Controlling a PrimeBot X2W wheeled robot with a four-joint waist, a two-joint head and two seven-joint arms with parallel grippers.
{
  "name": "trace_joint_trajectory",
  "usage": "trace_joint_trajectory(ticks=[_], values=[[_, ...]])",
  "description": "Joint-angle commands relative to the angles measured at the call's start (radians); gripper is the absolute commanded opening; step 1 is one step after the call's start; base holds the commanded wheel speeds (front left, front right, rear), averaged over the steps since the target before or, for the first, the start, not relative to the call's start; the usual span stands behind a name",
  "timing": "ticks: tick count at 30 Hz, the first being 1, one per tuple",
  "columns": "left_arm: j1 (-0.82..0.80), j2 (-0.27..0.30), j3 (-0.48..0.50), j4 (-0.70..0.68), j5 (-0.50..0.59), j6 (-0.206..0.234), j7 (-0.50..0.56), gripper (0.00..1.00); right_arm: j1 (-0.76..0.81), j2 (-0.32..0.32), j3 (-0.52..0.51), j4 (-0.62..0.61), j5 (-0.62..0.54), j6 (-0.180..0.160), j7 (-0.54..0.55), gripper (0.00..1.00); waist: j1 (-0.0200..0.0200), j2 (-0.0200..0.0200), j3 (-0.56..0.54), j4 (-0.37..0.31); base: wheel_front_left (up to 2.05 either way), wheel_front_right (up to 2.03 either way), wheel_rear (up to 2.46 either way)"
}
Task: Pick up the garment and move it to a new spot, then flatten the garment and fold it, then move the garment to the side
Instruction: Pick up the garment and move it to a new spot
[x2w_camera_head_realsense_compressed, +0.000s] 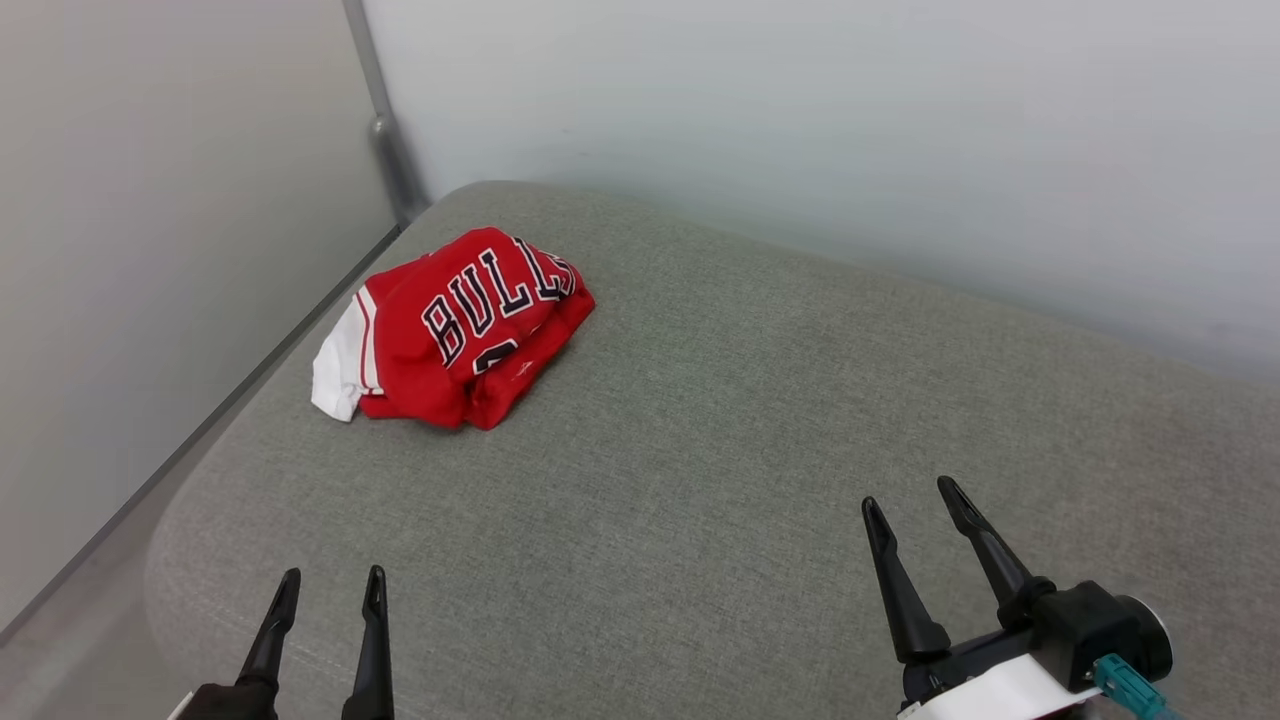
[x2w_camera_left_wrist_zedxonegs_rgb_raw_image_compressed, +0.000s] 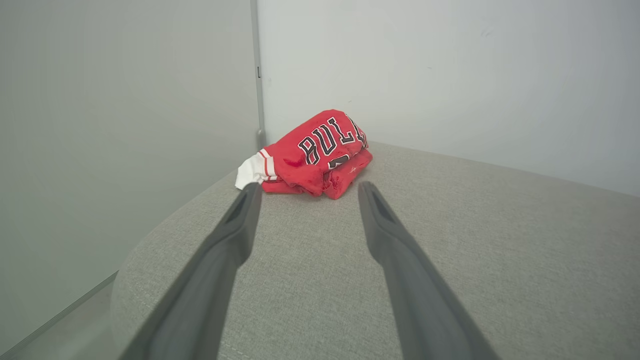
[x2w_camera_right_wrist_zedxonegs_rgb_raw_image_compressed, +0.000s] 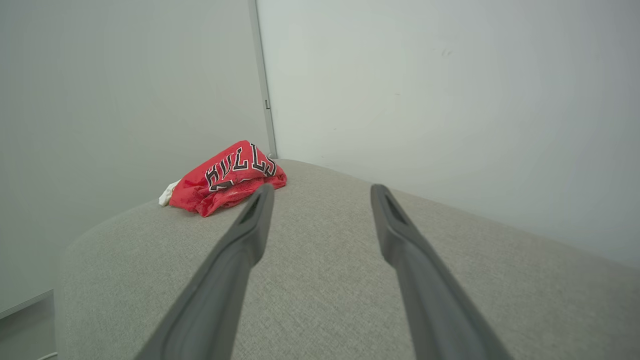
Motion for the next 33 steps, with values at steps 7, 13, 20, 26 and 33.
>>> trace_joint_trajectory(ticks=[7,13,20,26,33], values=[[0.007,-0.001,0.000,-0.006,0.001,-0.005,-0.003,1.00,0.004,0.001,0.011,0.012,0.010,0.000,-0.002,1.00,0.0000,0.0000,0.002,0.010,0.00,0.00,0.00],[-0.010,-0.001,0.016,-0.006,-0.035,-0.005,-0.003,1.00,-0.021,0.001,0.018,0.005,-0.005,0.000,-0.002,1.00,0.0000,0.0000,0.039,-0.014,0.00,0.00,0.00],[-0.105,-0.001,0.039,-0.006,-0.049,-0.017,-0.003,1.00,-0.067,0.001,0.005,-0.010,-0.038,0.000,-0.002,1.00,0.0000,0.0000,0.151,-0.067,0.00,0.00,0.00],[-0.276,0.041,0.049,0.026,-0.055,-0.028,-0.003,1.00,-0.112,0.000,-0.017,-0.051,-0.092,0.000,-0.002,1.00,0.0000,0.0000,0.270,-0.112,0.00,0.00,0.00],[-0.519,0.255,-0.030,0.226,-0.161,-0.029,-0.003,1.00,-0.159,0.000,-0.030,-0.079,-0.135,0.000,-0.002,1.00,0.0000,0.0000,0.393,-0.165,0.00,0.00,0.00]])
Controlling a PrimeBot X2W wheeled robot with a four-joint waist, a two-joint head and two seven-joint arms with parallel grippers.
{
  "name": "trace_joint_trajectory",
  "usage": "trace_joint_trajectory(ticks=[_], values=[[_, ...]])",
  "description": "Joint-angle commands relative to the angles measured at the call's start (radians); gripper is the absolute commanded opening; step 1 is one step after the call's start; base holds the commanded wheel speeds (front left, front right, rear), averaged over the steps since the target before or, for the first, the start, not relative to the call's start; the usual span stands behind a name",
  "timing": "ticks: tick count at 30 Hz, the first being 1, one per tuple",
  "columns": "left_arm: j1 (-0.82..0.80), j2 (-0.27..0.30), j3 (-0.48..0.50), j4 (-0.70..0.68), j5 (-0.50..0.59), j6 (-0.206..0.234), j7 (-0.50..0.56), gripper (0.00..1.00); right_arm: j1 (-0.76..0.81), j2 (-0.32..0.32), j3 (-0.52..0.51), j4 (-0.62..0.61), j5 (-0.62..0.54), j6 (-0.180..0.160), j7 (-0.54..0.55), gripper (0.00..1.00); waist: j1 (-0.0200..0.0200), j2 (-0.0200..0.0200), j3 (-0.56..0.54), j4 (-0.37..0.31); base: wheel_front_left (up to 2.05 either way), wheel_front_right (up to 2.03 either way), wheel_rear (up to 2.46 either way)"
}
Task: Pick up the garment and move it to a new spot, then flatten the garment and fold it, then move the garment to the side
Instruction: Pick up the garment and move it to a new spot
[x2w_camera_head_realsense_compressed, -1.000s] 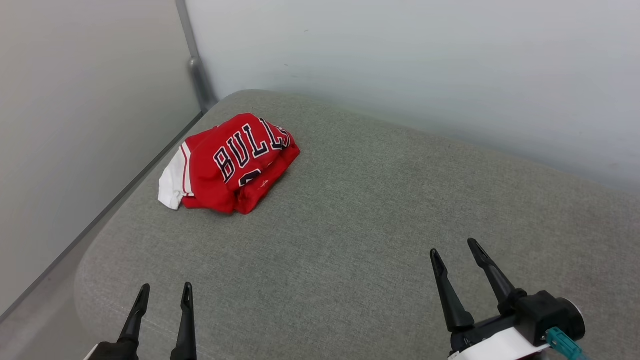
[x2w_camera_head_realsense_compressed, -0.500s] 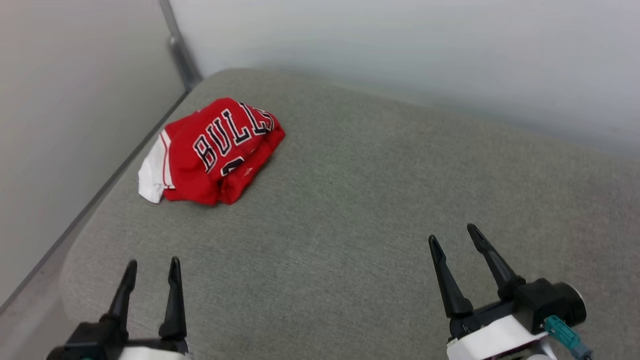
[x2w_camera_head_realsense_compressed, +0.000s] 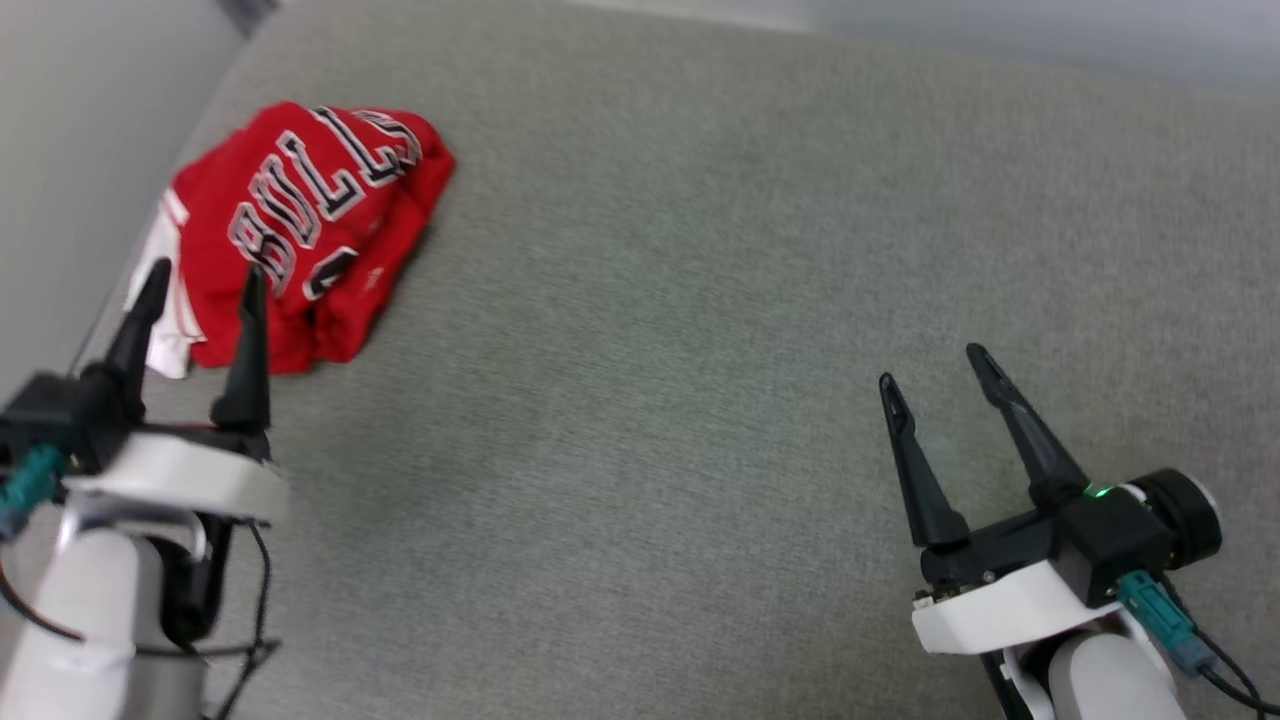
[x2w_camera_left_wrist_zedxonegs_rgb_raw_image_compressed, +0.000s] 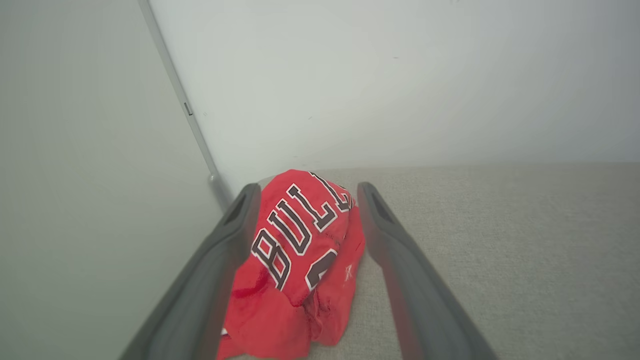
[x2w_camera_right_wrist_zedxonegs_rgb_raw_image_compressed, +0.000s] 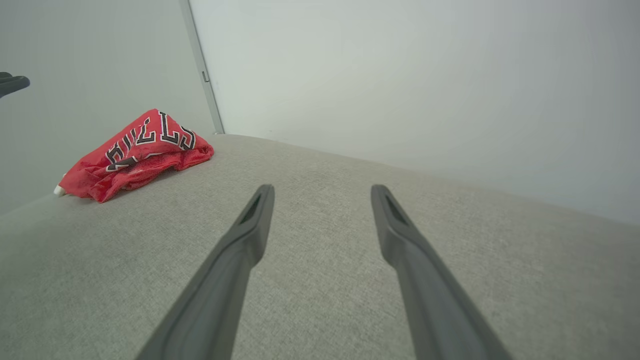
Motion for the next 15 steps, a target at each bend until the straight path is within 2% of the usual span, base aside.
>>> trace_joint_trajectory(ticks=[1,5,8,11,15], values=[[-0.047,0.046,-0.032,0.050,-0.032,-0.001,-0.003,1.00,-0.018,-0.001,-0.006,-0.009,-0.011,0.000,-0.002,1.00,-0.0001,0.0000,0.075,-0.048,0.00,0.00,0.00],[-0.193,0.194,-0.126,0.182,-0.151,0.000,0.087,1.00,-0.044,-0.002,-0.009,-0.020,-0.029,0.000,-0.002,1.00,-0.0001,0.0000,0.138,-0.077,0.00,0.00,0.00],[-0.284,0.267,-0.165,0.247,-0.305,0.000,0.228,1.00,-0.060,-0.004,-0.008,-0.029,-0.044,0.000,-0.002,1.00,-0.0001,0.0000,0.182,-0.097,0.00,0.00,0.00],[-0.355,0.363,-0.232,0.268,-0.443,0.000,0.375,1.00,-0.078,-0.003,-0.016,-0.037,-0.049,0.000,-0.002,1.00,-0.0001,0.0000,0.226,-0.121,0.00,0.00,0.00],[-0.432,0.444,-0.269,0.290,-0.653,0.000,0.568,1.00,-0.093,-0.002,-0.016,-0.043,-0.056,0.000,-0.002,1.00,-0.0001,0.0000,0.276,-0.144,0.00,0.00,0.00]])
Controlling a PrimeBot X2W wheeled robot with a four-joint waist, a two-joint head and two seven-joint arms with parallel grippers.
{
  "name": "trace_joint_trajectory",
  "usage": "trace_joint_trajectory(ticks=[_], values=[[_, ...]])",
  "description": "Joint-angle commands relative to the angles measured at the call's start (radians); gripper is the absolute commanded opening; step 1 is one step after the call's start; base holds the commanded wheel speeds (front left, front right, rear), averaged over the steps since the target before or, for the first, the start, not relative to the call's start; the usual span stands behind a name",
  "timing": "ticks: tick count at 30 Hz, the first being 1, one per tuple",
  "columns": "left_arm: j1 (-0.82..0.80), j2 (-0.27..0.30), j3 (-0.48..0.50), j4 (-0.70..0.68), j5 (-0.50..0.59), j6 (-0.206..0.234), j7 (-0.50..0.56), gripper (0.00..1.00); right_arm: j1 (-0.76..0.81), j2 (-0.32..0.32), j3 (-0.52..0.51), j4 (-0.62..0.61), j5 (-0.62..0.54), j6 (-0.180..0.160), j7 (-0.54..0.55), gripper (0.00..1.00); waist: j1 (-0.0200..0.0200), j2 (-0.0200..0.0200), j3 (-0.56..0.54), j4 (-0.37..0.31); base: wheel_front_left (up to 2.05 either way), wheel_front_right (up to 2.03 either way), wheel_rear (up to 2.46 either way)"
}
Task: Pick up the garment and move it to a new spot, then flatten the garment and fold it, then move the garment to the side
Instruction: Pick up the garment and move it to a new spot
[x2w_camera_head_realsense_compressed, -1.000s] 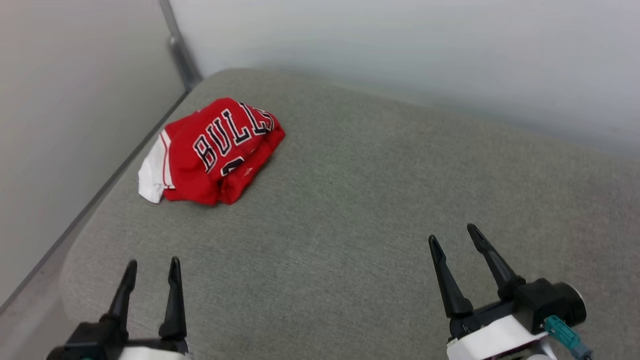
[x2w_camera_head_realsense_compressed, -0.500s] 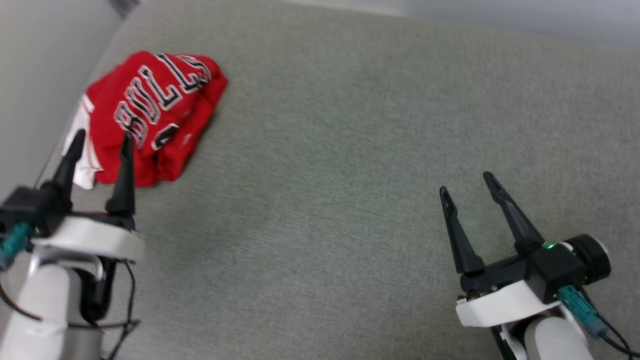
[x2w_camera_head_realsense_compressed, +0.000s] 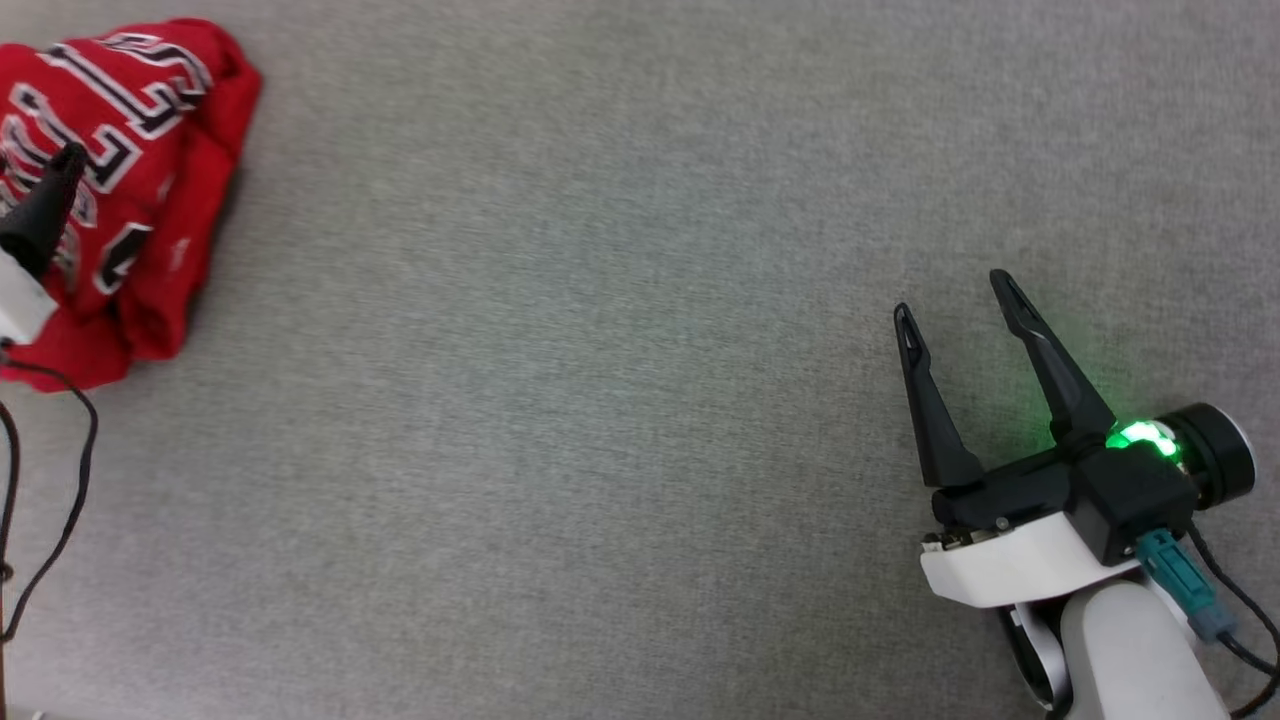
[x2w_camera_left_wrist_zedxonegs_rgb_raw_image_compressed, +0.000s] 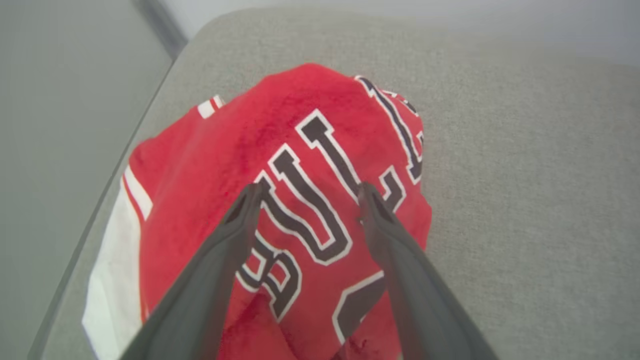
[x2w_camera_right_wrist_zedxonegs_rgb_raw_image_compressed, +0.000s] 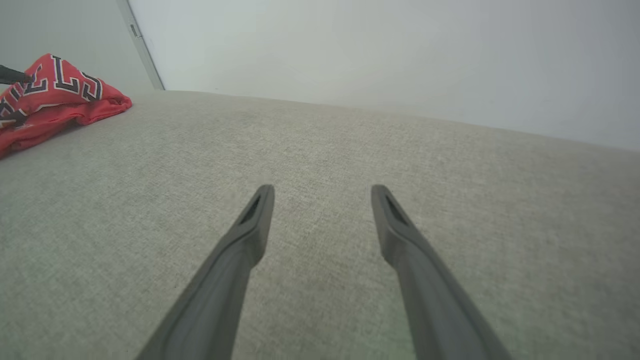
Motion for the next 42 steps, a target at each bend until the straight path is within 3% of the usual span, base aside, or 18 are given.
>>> trace_joint_trajectory(ticks=[1,8,14,15,16,17,23,26,35,42], values=[[-0.030,0.032,-0.013,0.011,-0.054,0.001,0.067,1.00,-0.014,0.000,0.004,-0.007,-0.010,0.000,-0.002,1.00,-0.0003,0.0000,0.051,-0.036,0.00,0.00,0.00],[-0.096,0.105,-0.063,0.071,-0.226,0.001,0.329,1.00,-0.037,-0.001,0.012,-0.002,-0.027,-0.001,-0.001,1.00,-0.0003,0.0000,0.107,-0.071,0.00,0.00,0.00],[-0.085,0.109,-0.133,0.100,-0.251,0.001,0.434,1.00,-0.037,-0.002,0.011,-0.001,-0.031,-0.001,0.001,1.00,-0.0003,0.0000,0.121,-0.081,0.00,0.00,0.00],[-0.080,0.105,-0.146,0.107,-0.260,0.001,0.451,0.95,-0.037,-0.003,0.010,0.000,-0.032,-0.001,0.001,1.00,-0.0003,0.0000,0.121,-0.082,0.00,0.00,0.00],[-0.075,0.101,-0.151,0.118,-0.271,0.001,0.464,0.07,-0.038,-0.003,0.010,0.003,-0.035,-0.001,0.001,1.00,-0.0003,0.0000,0.120,-0.082,0.00,0.00,0.00],[-0.072,0.096,-0.156,0.125,-0.277,0.001,0.472,0.00,-0.040,-0.003,0.012,0.005,-0.036,-0.001,0.001,1.00,-0.0003,0.0000,0.118,-0.083,0.00,0.00,0.00],[-0.072,0.095,-0.176,0.063,-0.298,-0.001,0.374,0.00,-0.047,-0.002,0.019,0.014,-0.022,-0.001,0.001,1.00,-0.0003,0.0000,0.077,-0.088,0.00,0.00,0.00],[-0.060,0.125,-0.188,0.007,-0.306,0.000,0.292,0.00,-0.045,-0.002,0.021,0.020,-0.011,-0.001,0.001,1.00,-0.0003,0.0000,0.039,-0.098,0.00,0.00,0.00],[0.009,0.157,-0.305,-0.190,-0.362,0.000,0.141,0.00,-0.016,0.001,0.027,0.047,0.027,0.000,-0.002,1.00,-0.0003,0.0000,-0.108,-0.154,0.00,0.00,0.00],[0.034,0.085,-0.418,-0.292,-0.403,0.000,0.072,0.00,0.019,0.001,0.010,0.062,0.077,0.000,-0.002,1.00,-0.0003,0.0000,-0.213,-0.222,0.00,0.00,0.00]])
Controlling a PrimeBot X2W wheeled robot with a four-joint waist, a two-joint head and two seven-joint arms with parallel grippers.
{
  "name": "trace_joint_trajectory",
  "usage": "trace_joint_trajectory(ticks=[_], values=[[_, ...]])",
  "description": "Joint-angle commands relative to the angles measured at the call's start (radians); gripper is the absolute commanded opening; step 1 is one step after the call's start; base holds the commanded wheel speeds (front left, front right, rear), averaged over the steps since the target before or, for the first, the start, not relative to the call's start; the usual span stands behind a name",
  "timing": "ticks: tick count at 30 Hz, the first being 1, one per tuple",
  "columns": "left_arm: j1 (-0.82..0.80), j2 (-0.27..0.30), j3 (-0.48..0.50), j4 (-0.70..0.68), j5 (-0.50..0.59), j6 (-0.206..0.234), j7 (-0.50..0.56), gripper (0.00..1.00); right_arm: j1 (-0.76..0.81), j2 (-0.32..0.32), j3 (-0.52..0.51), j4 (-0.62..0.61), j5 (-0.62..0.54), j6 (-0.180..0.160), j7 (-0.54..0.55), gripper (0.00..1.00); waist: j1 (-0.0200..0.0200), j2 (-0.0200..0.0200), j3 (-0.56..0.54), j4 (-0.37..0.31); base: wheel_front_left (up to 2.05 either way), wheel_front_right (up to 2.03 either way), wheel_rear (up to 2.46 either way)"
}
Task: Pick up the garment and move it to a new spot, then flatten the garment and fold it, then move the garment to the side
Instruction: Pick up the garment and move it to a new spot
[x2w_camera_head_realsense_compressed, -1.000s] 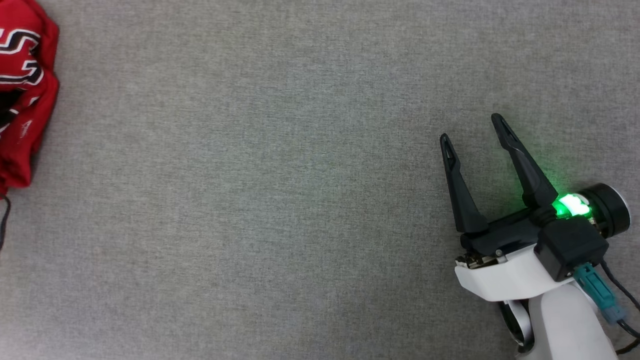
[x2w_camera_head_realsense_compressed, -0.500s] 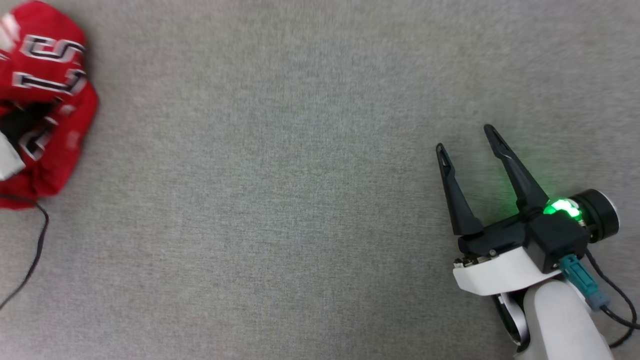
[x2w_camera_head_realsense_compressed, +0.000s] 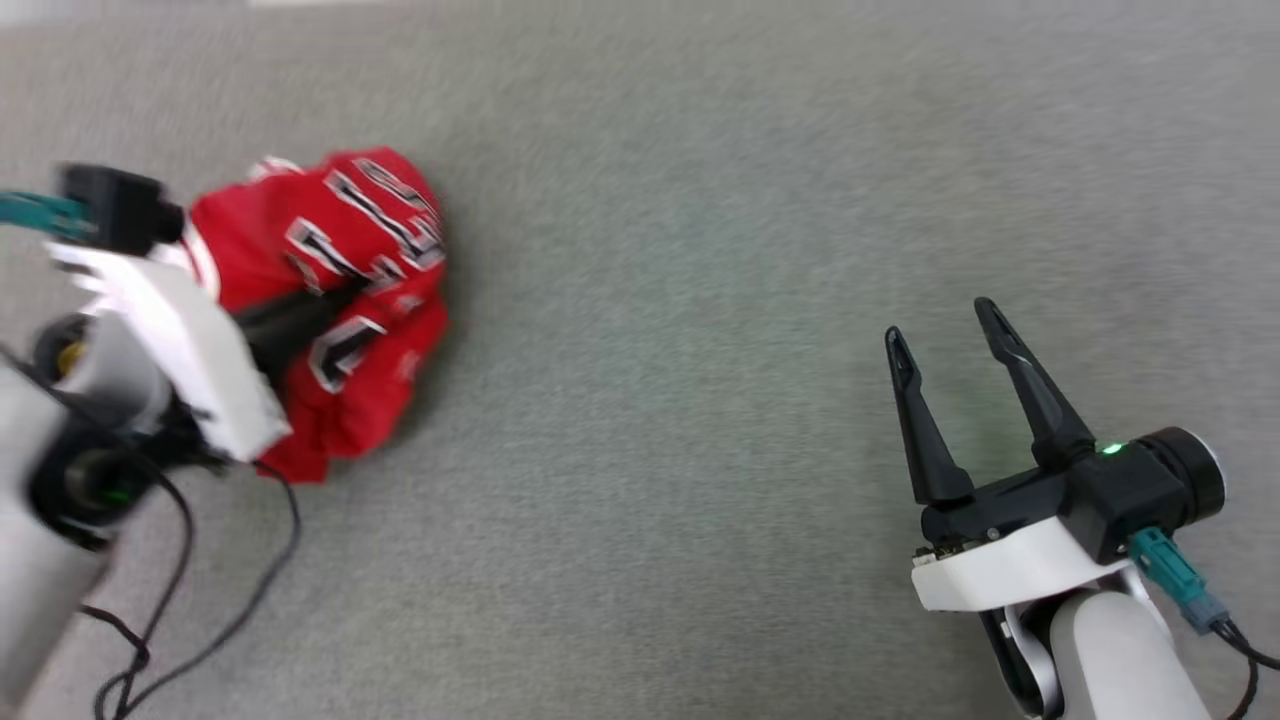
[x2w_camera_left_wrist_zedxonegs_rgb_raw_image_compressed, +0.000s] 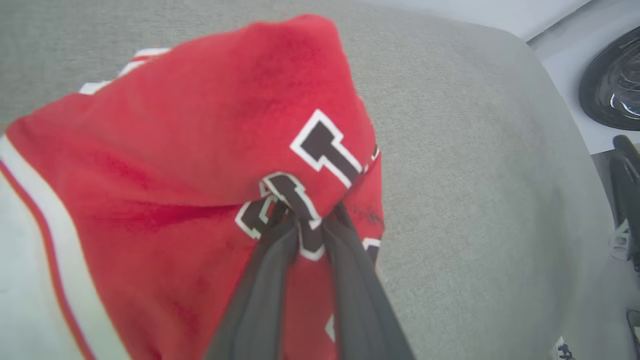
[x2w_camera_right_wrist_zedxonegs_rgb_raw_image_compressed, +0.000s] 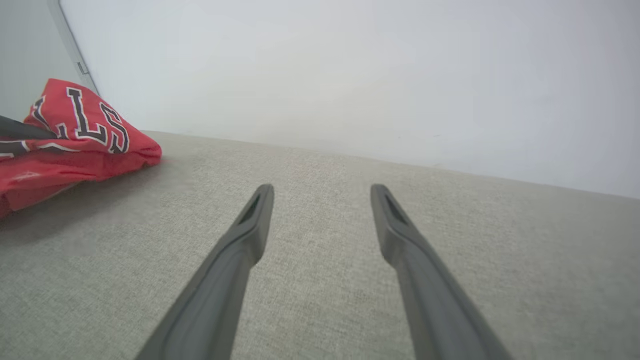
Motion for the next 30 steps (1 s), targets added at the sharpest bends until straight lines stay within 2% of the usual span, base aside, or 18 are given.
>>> trace_joint_trajectory(ticks=[1,6,7,9,17,21,22,23,25,30], values=[[0.007,-0.018,-0.021,-0.006,0.009,-0.001,-0.011,0.00,0.017,0.000,0.004,0.003,0.004,-0.001,-0.002,1.00,0.0000,0.0000,-0.052,-0.053,0.00,0.00,0.00],[-0.011,-0.108,-0.114,-0.029,0.047,-0.002,-0.052,0.00,0.027,0.000,0.003,0.000,0.029,-0.001,-0.002,1.00,0.0000,0.0000,-0.100,-0.116,0.00,0.00,0.00],[-0.024,-0.155,-0.149,-0.029,0.060,-0.002,-0.070,0.00,0.036,0.000,0.003,-0.002,0.035,-0.001,-0.002,1.00,0.0000,0.0000,-0.109,-0.143,0.00,0.00,0.00],[-0.039,-0.207,-0.184,-0.018,0.078,-0.001,-0.088,0.00,0.039,0.000,0.000,-0.006,0.040,-0.001,-0.002,1.00,0.0000,0.0000,-0.113,-0.169,0.00,0.00,0.00],[-0.093,-0.440,-0.275,0.159,0.182,0.031,-0.179,0.00,0.050,0.001,-0.017,-0.018,0.053,-0.001,-0.002,1.00,0.0000,0.0000,-0.100,-0.241,0.00,0.00,0.00],[-0.106,-0.511,-0.333,0.233,0.230,0.023,-0.196,0.01,0.056,0.001,-0.021,-0.020,0.052,-0.001,-0.002,1.00,0.0000,0.0000,-0.101,-0.250,0.00,0.00,0.00],[-0.107,-0.526,-0.347,0.247,0.245,0.022,-0.207,0.48,0.056,0.001,-0.023,-0.018,0.052,-0.001,-0.002,1.00,0.0000,0.0000,-0.104,-0.249,0.00,0.00,0.00],[-0.104,-0.541,-0.356,0.263,0.251,0.019,-0.218,1.00,0.058,0.001,-0.025,-0.015,0.054,-0.001,-0.002,1.00,0.0000,0.0000,-0.109,-0.246,0.00,0.00,0.00],[-0.091,-0.562,-0.373,0.286,0.257,0.015,-0.231,1.00,0.060,0.000,-0.029,-0.011,0.060,-0.001,-0.002,1.00,0.0000,0.0000,-0.121,-0.237,0.00,0.00,0.00],[-0.090,-0.551,-0.374,0.325,0.292,0.007,-0.321,1.00,0.068,0.000,-0.041,-0.012,0.049,-0.001,-0.002,1.00,0.0000,0.0000,-0.162,-0.195,0.00,0.00,0.00]])
